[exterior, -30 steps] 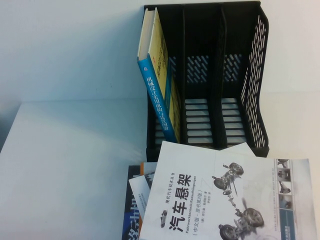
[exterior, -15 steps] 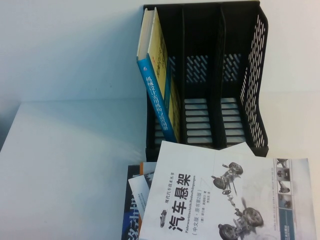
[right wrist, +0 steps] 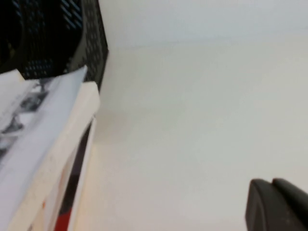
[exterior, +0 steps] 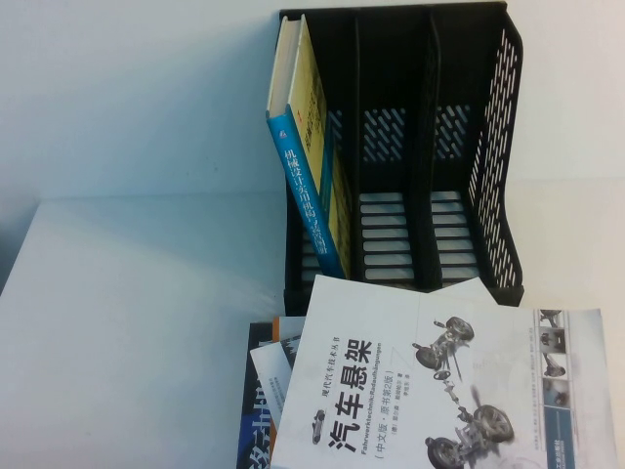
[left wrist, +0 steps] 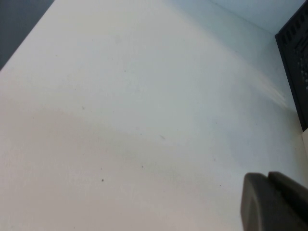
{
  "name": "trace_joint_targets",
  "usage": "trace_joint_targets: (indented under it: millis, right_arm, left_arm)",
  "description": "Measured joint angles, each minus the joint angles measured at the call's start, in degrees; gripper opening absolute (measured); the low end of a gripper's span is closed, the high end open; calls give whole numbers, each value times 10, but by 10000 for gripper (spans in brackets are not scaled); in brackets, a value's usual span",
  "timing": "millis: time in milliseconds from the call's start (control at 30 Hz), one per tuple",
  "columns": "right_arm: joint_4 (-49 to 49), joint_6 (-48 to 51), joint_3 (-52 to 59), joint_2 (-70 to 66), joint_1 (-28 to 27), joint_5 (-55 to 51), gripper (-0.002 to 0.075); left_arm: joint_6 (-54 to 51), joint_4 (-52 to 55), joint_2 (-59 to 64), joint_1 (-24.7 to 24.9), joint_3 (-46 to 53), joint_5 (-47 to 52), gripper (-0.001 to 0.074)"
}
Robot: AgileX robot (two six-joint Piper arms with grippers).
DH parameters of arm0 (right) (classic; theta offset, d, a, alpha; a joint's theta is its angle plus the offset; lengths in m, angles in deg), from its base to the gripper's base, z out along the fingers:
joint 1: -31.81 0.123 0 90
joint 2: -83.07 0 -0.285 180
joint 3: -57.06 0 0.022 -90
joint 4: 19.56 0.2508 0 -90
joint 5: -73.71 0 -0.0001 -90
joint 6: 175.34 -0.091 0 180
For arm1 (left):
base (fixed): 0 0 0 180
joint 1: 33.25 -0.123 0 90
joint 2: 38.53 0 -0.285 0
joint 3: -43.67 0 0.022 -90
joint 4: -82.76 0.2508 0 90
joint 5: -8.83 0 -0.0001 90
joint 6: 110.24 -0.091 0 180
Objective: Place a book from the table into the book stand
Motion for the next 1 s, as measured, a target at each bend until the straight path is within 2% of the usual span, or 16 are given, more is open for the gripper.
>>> trace_joint_targets:
  millis: [133,400,1000]
  right_arm:
    - [9,17,19,0,-15,8,3]
    - [9,113,19,0,-15,5,3]
    - [9,118,19,0,-15,3,3]
  left_arm:
    - [1,0,0,0,0,0,-3]
    - [2,0,0,0,0,0,-3]
    - [3,0,0,0,0,0,-3]
